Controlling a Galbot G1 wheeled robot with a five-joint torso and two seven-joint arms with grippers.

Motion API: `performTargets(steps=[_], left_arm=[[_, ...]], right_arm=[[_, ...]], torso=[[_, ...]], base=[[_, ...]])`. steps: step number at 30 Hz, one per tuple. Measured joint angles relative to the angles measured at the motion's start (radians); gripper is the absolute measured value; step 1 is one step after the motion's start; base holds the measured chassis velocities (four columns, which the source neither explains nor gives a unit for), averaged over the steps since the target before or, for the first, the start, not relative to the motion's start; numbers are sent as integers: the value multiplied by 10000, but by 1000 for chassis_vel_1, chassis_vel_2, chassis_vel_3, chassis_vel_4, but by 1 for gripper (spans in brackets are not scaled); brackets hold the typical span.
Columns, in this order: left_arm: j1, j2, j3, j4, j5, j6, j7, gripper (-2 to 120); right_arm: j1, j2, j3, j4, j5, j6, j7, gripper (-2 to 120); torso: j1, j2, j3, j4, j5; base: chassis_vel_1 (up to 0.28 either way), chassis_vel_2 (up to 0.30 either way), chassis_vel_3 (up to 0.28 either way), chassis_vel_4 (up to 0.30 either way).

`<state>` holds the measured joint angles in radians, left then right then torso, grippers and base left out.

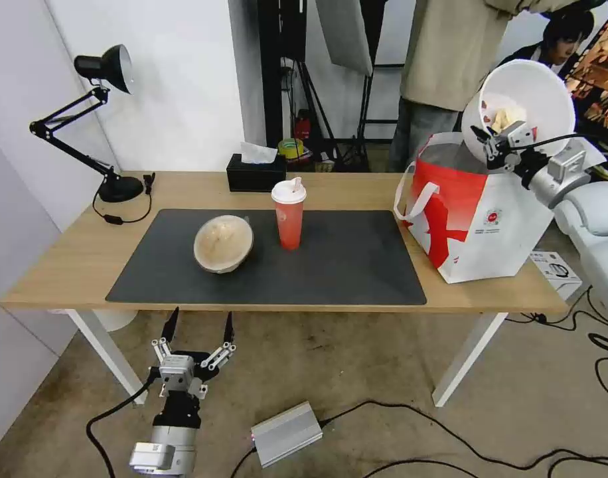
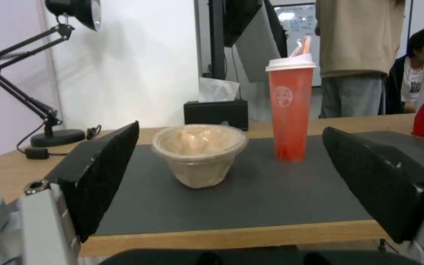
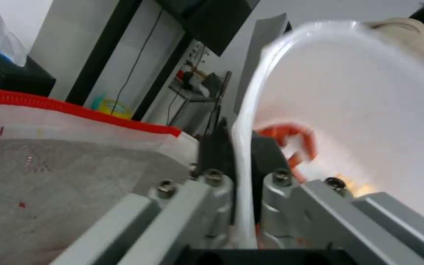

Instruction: Pick up the trash from the table and place it into the takeout bag.

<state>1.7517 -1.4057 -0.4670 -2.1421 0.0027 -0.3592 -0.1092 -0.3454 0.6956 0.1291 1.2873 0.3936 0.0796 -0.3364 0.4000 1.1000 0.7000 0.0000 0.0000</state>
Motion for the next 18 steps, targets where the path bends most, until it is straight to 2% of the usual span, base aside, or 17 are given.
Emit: performTargets(steps=[3, 5, 6, 8, 10, 11, 12, 14, 15, 18], left_arm=[[13, -1, -18, 4, 0, -23, 2, 100], [15, -1, -22, 5, 0, -26, 3, 100], [22, 2, -31, 6, 0, -36, 4, 100], [23, 4, -36, 5, -1, -41, 6, 100], [24, 5, -36, 5, -1, -41, 6, 100], [24, 6, -37, 5, -2, -41, 7, 100], [26, 8, -35, 5, -2, -42, 9, 100], [28, 7, -29, 5, -3, -42, 12, 100], [29, 7, -19, 5, -3, -42, 18, 100], [29, 5, -11, 6, -3, -43, 24, 100]], right_arm=[[-85, 12, 17, 29, -3, -7, 38, 21], [-97, 14, 20, 30, -3, -8, 45, 24], [-127, 16, 28, 32, -6, -12, 58, 32], [-144, 18, 37, 35, -6, -12, 80, 41], [-145, 18, 37, 35, -5, -12, 81, 41], [-146, 20, 42, 32, -3, -13, 103, 51], [-146, 21, 44, 24, -2, -14, 112, 55], [-146, 20, 46, 18, 1, -15, 118, 59], [-146, 12, 49, 17, 6, -16, 123, 65], [-146, -3, 54, 17, 9, -17, 125, 68]], torso=[[0, 0, 0, 0, 0], [0, 0, 0, 0, 0], [0, 1, 0, 0, 0], [0, 0, 0, 0, 0], [0, 0, 0, 0, 0], [-1, 0, 0, 0, 0], [-1, 0, 0, 0, 0], [0, 0, 0, 0, 0], [0, 0, 0, 0, 0], [0, 0, 0, 0, 0]], base=[[0, 0, 0, 0], [0, 0, 0, 0], [0, 0, 0, 0], [0, 0, 0, 0], [0, 0, 0, 0], [0, 0, 0, 0], [0, 0, 0, 0], [0, 0, 0, 0], [0, 0, 0, 0], [0, 0, 0, 0]])
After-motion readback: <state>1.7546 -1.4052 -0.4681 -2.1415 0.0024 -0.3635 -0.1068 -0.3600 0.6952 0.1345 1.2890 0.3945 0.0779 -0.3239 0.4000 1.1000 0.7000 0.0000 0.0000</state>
